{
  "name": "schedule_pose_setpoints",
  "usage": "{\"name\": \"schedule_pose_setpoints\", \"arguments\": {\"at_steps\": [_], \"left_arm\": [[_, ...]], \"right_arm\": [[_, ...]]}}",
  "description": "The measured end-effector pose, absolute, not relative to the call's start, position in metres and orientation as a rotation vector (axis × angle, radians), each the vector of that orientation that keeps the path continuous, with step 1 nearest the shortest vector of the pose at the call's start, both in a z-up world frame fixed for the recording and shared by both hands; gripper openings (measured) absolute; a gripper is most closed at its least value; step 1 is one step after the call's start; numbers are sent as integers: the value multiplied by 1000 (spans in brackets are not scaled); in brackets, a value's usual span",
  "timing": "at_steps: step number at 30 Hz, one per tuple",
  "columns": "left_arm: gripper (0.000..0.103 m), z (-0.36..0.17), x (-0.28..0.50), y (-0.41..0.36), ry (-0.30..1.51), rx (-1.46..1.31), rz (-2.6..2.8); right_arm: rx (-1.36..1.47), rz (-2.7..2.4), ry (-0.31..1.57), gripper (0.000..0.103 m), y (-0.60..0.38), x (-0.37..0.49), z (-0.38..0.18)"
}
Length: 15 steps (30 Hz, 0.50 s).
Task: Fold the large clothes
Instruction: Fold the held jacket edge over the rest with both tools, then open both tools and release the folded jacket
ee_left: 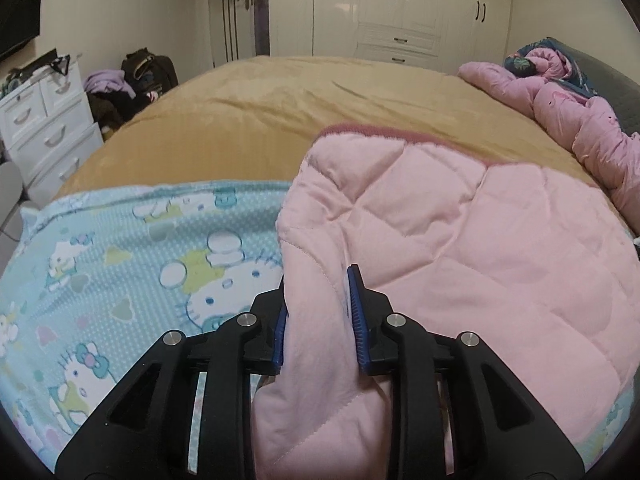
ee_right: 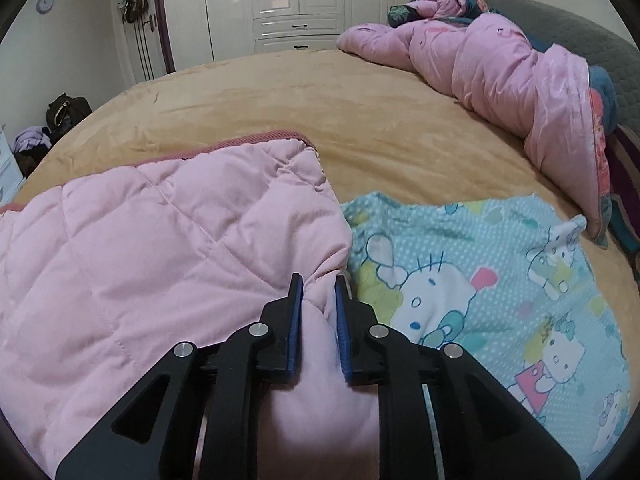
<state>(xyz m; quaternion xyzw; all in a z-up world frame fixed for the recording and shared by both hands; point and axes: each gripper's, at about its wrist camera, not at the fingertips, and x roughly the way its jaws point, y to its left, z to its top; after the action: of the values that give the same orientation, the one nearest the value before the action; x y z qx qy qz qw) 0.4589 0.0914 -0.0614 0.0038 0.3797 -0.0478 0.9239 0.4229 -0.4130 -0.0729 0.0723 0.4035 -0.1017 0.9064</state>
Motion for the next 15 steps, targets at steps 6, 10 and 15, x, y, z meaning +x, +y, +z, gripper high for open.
{"name": "schedule_pose_setpoints", "arguments": {"at_steps": [6, 10, 15], "left_arm": [[22, -73, 457, 91, 799, -11, -89], [25, -66, 446, 93, 788, -34, -71], [53, -53, 432, 96, 788, -22, -70]], "right_arm": [[201, -219, 844, 22, -416, 420, -85], [210, -233, 849, 26, -414, 412, -77], [352, -274, 821, 71, -436, 385, -72]]}}
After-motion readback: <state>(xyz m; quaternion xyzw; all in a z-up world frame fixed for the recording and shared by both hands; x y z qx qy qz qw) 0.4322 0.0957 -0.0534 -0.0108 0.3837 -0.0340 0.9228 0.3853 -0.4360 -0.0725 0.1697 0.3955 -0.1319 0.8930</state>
